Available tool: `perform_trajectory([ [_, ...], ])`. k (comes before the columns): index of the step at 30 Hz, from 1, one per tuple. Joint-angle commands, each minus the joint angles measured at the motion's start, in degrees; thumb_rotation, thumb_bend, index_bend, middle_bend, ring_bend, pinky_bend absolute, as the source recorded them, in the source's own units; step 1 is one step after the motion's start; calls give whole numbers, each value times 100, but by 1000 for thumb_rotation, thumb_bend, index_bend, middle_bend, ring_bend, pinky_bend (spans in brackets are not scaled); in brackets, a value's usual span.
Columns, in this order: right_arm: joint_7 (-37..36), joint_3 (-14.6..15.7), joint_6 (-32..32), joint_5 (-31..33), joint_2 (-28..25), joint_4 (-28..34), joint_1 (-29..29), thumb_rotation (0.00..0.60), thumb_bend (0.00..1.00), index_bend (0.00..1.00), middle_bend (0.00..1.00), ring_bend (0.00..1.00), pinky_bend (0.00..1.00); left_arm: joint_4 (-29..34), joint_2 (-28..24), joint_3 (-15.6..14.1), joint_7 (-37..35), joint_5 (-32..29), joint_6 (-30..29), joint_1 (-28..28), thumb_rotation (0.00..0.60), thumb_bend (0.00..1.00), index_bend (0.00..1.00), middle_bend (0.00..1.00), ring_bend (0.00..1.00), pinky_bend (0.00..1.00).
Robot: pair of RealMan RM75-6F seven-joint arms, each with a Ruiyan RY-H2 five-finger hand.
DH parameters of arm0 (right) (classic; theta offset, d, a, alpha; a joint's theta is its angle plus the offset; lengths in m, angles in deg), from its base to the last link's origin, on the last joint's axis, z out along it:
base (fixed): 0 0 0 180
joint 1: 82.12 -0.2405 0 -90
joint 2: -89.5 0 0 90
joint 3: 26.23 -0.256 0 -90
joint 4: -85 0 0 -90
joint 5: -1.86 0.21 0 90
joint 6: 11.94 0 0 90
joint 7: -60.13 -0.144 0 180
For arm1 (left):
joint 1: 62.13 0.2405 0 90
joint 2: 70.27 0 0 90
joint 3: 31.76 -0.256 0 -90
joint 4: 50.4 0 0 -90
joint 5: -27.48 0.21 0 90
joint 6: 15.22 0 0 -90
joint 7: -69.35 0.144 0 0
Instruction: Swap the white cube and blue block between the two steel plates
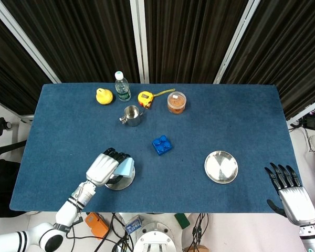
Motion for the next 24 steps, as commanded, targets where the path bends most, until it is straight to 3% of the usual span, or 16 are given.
perform_trajectory([
  [1, -19, -49, 43, -10, -20, 17, 21, 600, 378, 0, 0, 0, 0, 34, 265, 36, -300, 455, -321, -157, 600, 358, 588, 530, 380, 239],
  [4, -68, -116, 83, 7, -48, 40, 42, 600, 378, 0, 0, 0, 0, 44, 621, 83, -327, 447, -111, -403, 600, 357, 588, 530, 370, 239],
  [8, -232, -190, 202, 57, -116, 66, 34, 600, 378, 0, 0, 0, 0, -196, 1330, 295, -217, -41, 455, -821, 600, 350, 588, 522, 355, 239],
  [12, -403, -291, 303, 148, -188, 63, 23, 600, 378, 0, 0, 0, 0, -720, 2010, 491, -50, -514, 826, -1171, 600, 333, 544, 445, 300, 239],
  [15, -520, -347, 358, 176, -232, 42, 21, 600, 377, 0, 0, 0, 0, -1132, 2400, 622, -6, -756, 945, -1370, 600, 299, 447, 300, 196, 232],
  [19, -644, -418, 402, 199, -271, -6, 32, 600, 378, 0, 0, 0, 0, -1251, 2566, 698, 196, -1032, 1072, -1562, 600, 199, 163, 15, 1, 156],
  [24, -750, -505, 409, 232, -299, -48, 66, 600, 378, 0, 0, 0, 0, -1250, 2635, 675, 39, -822, 860, -1667, 600, 38, 63, 0, 0, 130],
])
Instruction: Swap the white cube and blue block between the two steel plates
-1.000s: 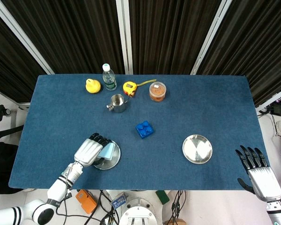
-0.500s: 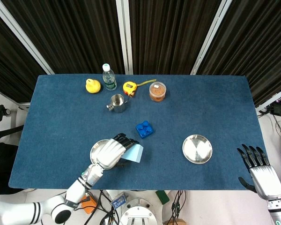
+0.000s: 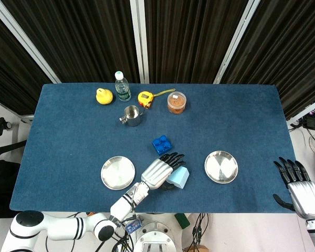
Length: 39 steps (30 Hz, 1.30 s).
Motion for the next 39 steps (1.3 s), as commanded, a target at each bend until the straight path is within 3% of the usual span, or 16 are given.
perform_trajectory([
  [1, -34, -45, 3, 19, -17, 0, 19, 600, 378, 0, 0, 0, 0, 97, 10, 39, -117, 88, -76, -108, 600, 26, 62, 0, 0, 130],
  [6, -108, -93, 21, 31, -56, 17, 51, 600, 378, 0, 0, 0, 0, 535, -290, 311, -61, 26, -90, -266, 600, 0, 56, 0, 0, 124],
  [10, -195, -120, 9, 4, -90, 14, 84, 600, 378, 0, 0, 0, 0, 774, -628, 787, -77, -491, -13, -385, 600, 1, 55, 0, 0, 120],
  [17, -220, -156, 15, -55, -99, 11, 115, 600, 378, 0, 0, 0, 0, -105, -586, 1398, -288, -1317, -113, -622, 600, 50, 55, 0, 0, 120],
  [23, -277, -171, 27, -112, -128, 30, 132, 600, 378, 0, 0, 0, 0, -855, -355, 1284, -466, -1954, 218, -830, 600, 30, 55, 0, 0, 119],
  [36, -499, -213, -24, -181, -184, -43, 200, 600, 377, 0, 0, 0, 0, -1715, 153, 907, -241, -2360, 312, -1194, 600, 19, 58, 6, 3, 132],
  [38, -505, -214, -38, -201, -185, -55, 211, 600, 377, 0, 0, 0, 0, -1845, 259, 935, -200, -2442, 215, -1222, 600, 25, 105, 49, 45, 185],
  [39, -515, -218, -52, -209, -186, -59, 220, 600, 378, 0, 0, 0, 0, -1943, 371, 984, -240, -2451, 51, -1219, 600, 42, 181, 122, 119, 244],
])
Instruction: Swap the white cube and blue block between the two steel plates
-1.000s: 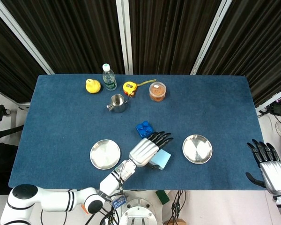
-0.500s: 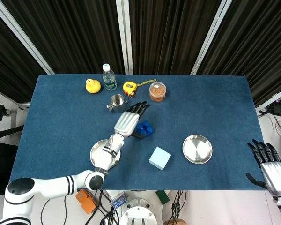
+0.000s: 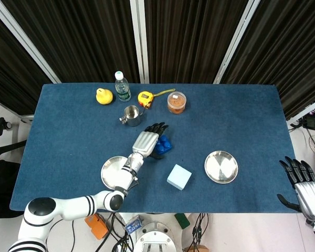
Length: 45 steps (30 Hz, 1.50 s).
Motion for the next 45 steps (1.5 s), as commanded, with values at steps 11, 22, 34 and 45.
perform_trajectory([
  [11, -23, -42, 14, -18, 12, -21, 28, 600, 378, 0, 0, 0, 0, 134, 184, 59, -470, 252, -659, 101, 600, 205, 472, 456, 451, 366],
  [22, 249, -29, -23, -108, 75, 39, 90, 600, 378, 0, 0, 0, 0, 3280, -2140, -1189, 149, 1207, -1878, 1419, 600, 206, 486, 468, 460, 369],
  [34, 534, -25, -45, -195, 145, 156, 133, 600, 378, 0, 0, 0, 0, 3447, -2732, -2121, -536, 1398, -1838, 2226, 600, 200, 486, 461, 422, 337],
  [45, 647, -4, 304, -469, 223, 234, -139, 600, 378, 0, 0, 0, 0, 3041, -2565, -2288, -261, 1628, -1695, 2299, 600, 7, 177, 106, 32, 178],
])
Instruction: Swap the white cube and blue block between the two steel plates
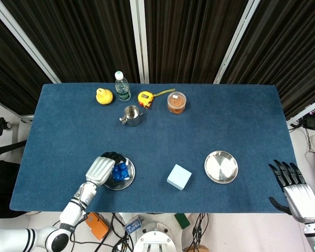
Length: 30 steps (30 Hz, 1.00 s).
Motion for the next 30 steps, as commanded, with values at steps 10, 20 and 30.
perform_trajectory([
  [10, 797, -376, 2001, -424, 44, 1541, -1581, 600, 377, 0, 0, 0, 0, 1158, -952, -526, 240, 1339, -976, 550, 600, 0, 113, 37, 0, 171],
  [20, 3072, -1272, 4409, 1852, 1852, 1747, -3165, 600, 377, 0, 0, 0, 0, 1102, -1685, -918, -197, 2037, -1994, 1370, 600, 0, 113, 37, 0, 164],
  [30, 4619, -1132, 4321, 3964, 2581, 1511, -3913, 600, 377, 15, 82, 19, 5, 977, -1872, -799, -617, 2201, -2017, 1571, 600, 0, 113, 37, 0, 162],
])
